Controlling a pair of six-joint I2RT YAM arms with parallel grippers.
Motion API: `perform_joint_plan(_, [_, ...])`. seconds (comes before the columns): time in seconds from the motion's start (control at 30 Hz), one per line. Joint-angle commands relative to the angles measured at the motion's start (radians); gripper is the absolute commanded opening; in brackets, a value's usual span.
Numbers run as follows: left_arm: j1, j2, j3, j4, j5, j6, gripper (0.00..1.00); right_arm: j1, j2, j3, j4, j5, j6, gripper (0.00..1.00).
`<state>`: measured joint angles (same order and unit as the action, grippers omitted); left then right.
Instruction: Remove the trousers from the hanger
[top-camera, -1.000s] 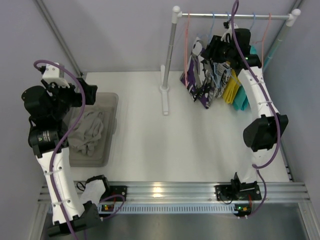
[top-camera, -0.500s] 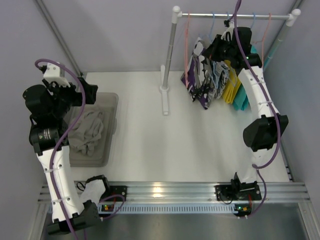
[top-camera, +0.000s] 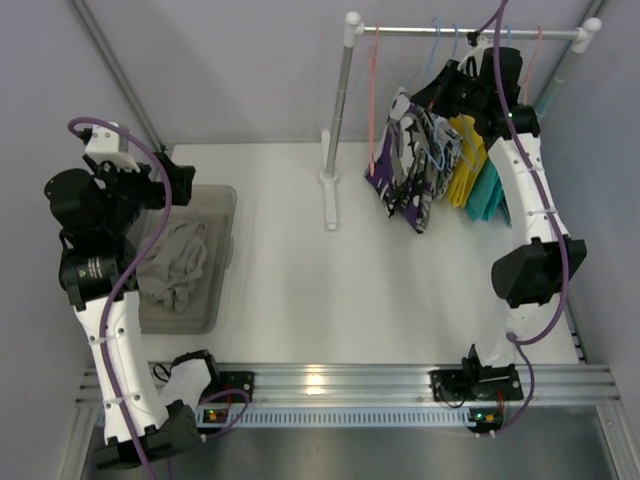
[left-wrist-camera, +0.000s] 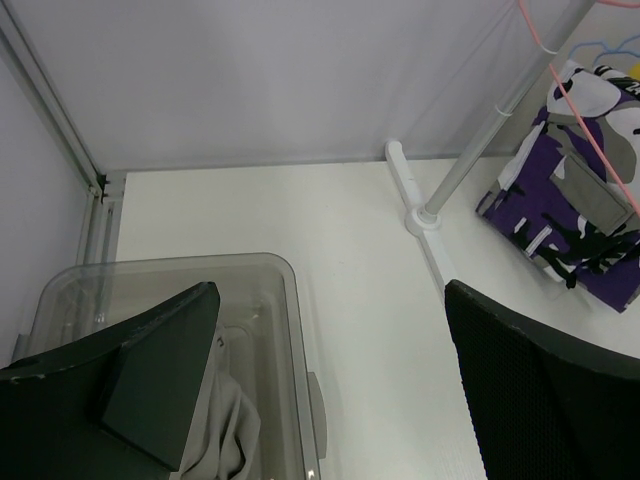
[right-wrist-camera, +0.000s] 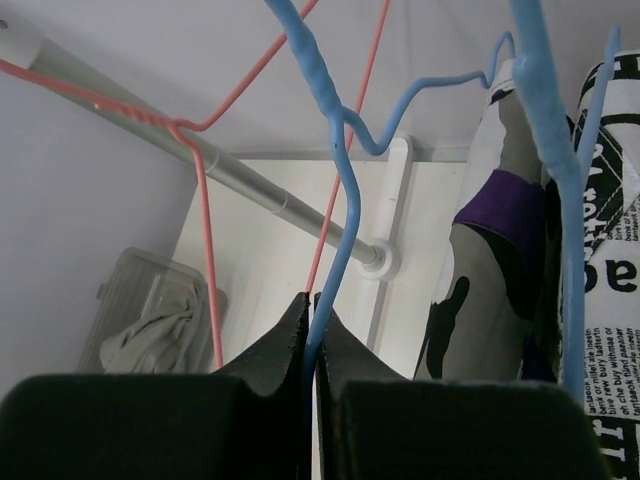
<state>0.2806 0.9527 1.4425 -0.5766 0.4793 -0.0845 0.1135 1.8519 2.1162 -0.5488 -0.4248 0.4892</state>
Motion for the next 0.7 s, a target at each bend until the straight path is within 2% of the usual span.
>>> perform_joint_plan(0.0, [0.005, -0.014, -0.016, 0.064, 0.015, 0.000, 0.99, -0.018, -0.126, 0.111, 0.237, -0.046, 0.014, 0.00])
perform_joint_plan(0.5, [0.005, -0.049, -0.060, 0.115, 0.012, 0.035, 0.99, -0.018, -0.190, 0.162, 0.346, -0.074, 0.051, 0.00])
perform_joint_plan(0.67, [0.006, -0.049, -0.082, 0.156, 0.019, 0.074, 0.99, -0.018, -0.275, 0.087, 0.339, -0.063, 0.074, 0.00])
